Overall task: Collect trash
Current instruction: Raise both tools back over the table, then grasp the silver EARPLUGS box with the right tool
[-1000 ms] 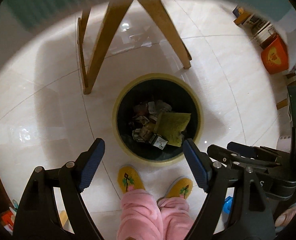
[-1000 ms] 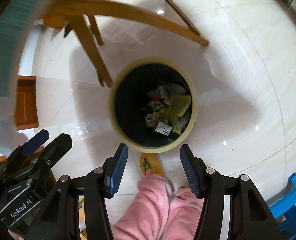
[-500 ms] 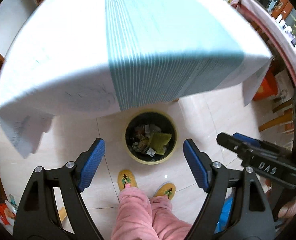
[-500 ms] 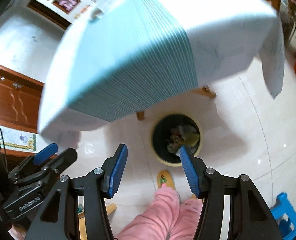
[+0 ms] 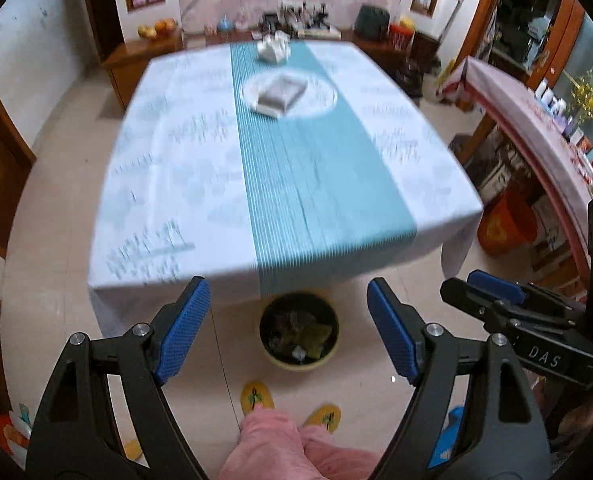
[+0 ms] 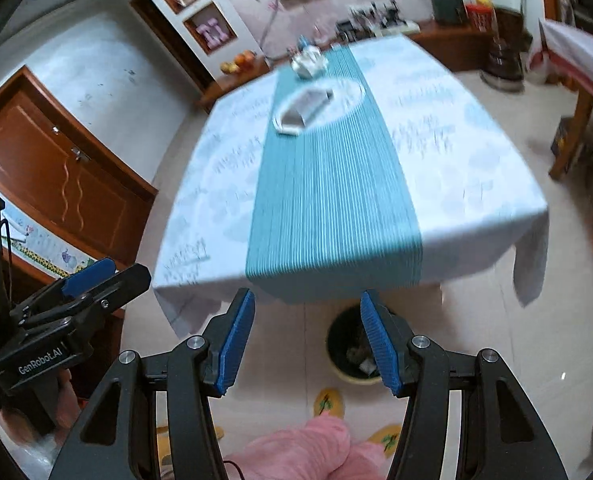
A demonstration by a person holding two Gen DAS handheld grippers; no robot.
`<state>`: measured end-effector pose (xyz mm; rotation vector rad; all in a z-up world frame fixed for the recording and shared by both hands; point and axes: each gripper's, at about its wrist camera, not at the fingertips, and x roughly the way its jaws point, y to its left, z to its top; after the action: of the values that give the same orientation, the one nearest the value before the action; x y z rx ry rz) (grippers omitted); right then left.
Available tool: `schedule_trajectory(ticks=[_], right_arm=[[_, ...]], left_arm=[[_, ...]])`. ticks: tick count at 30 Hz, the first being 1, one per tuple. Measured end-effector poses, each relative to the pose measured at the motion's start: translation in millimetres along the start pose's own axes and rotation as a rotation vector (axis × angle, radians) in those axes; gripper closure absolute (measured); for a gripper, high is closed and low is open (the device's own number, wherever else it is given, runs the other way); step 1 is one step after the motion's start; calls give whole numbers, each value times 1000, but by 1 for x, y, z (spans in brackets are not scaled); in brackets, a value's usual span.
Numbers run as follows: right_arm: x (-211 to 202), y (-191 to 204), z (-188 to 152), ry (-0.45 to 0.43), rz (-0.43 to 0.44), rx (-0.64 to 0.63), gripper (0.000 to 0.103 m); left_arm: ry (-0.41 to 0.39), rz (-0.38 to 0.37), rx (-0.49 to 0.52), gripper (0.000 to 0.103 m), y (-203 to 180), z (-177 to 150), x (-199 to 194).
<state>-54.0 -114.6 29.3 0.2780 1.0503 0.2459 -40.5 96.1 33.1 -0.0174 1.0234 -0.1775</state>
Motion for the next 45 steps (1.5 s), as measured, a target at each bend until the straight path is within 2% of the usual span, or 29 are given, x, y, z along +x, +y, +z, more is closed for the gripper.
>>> schedule_trajectory(ticks=[9,14,20,27,29,32,36,41,45], right_arm=[[-43,1,55,-102,22,-35,47],[-42,6,90,-132,10,-52,46],[-15,6,140,-143,-18,-36,46],[60,6,216,-115,-99,11,46],[85,5,238,-96,-109,51,39],[133,7,276,-56,-137,93,37],[196,4,308,-7,-181,140,35],[280,1,337,51,-226,206,23],[337,2,350,78,-258,228,17]], left_arm=[[-112,16,30,25,-21,40,-49],[-125,38,46,25,-26,63,-55],[-120,48,59,25,-9,114,-41],[-101,29,88,25,35,194,10],[-83,22,107,25,50,221,33],[-23,-3,134,25,77,263,75],[41,-32,155,25,111,308,131],[94,-35,170,22,143,344,203],[125,-39,183,21,154,357,252]])
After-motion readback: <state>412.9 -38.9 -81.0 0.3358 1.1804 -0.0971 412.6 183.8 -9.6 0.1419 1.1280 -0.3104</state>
